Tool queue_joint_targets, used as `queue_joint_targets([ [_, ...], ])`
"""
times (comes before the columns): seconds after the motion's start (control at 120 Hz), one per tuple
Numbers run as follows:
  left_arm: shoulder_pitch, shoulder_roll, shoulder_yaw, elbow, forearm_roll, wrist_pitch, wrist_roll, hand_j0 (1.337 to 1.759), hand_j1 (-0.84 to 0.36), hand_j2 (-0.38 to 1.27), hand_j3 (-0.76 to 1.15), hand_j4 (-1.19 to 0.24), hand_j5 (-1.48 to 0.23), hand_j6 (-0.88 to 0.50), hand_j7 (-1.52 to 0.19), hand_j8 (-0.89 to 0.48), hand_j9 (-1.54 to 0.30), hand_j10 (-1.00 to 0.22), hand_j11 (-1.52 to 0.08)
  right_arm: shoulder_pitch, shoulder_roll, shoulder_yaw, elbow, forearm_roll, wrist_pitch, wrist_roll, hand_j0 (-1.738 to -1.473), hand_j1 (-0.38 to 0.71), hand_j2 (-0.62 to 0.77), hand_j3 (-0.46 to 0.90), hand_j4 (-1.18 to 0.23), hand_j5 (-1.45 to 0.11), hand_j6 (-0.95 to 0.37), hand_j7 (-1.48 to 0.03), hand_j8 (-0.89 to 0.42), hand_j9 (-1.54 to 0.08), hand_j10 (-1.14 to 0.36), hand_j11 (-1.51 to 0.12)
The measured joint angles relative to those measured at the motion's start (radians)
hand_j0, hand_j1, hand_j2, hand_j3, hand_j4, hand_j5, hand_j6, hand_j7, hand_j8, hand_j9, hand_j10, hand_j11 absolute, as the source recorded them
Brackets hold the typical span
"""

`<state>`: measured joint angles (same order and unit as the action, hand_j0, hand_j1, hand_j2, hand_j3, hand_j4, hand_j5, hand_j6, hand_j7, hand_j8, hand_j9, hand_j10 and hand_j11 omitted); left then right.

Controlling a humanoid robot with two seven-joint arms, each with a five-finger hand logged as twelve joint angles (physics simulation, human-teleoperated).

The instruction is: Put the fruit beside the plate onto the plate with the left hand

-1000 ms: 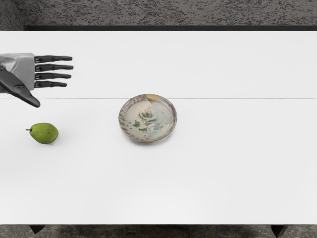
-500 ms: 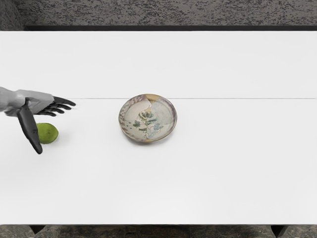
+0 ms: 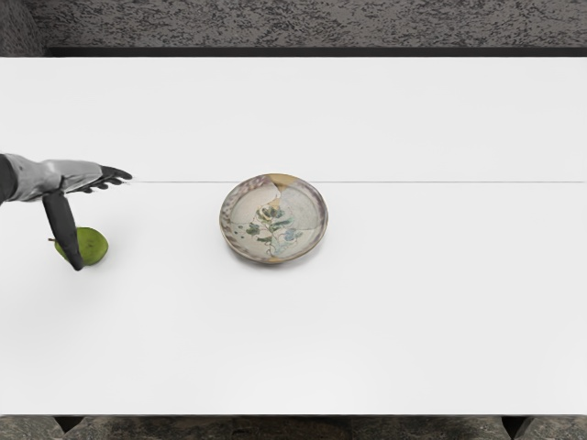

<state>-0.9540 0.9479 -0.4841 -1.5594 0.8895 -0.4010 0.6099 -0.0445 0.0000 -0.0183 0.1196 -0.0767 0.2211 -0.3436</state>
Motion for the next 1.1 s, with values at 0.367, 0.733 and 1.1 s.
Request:
queue_joint_targets([
  [0.367,0.000,-0.035,0.090,0.001,0.113,0.139,0.001,1.658,0.29,0.01,0.00,-0.05,-0.06,-0.06,-0.06,-0.06,-0.06,-0.05,-0.06,0.000,0.000,0.000,0.000,0.000,0.000,0.000,-1.658,-0.35,0.00,0.00,0.00,0.00,0.00,0.00,0.00,0.00,0.00,0.00],
  [0.733,0.016,-0.063,0.168,0.015,0.190,0.256,0.001,1.658,0.22,0.02,0.00,-0.11,-0.14,-0.11,-0.14,-0.11,-0.14,-0.11,-0.14,0.000,0.000,0.000,0.000,0.000,0.000,0.000,-1.658,-0.35,0.00,0.00,0.00,0.00,0.00,0.00,0.00,0.00,0.00,0.00],
  [1.1,0.018,-0.105,0.223,0.011,0.237,0.359,0.001,1.658,0.21,0.03,0.00,-0.13,-0.16,-0.13,-0.16,-0.13,-0.16,-0.13,-0.16,0.000,0.000,0.002,-0.002,0.001,-0.002,0.000,-1.658,-0.35,0.00,0.00,0.00,0.00,0.00,0.00,0.00,0.00,0.00,0.00],
])
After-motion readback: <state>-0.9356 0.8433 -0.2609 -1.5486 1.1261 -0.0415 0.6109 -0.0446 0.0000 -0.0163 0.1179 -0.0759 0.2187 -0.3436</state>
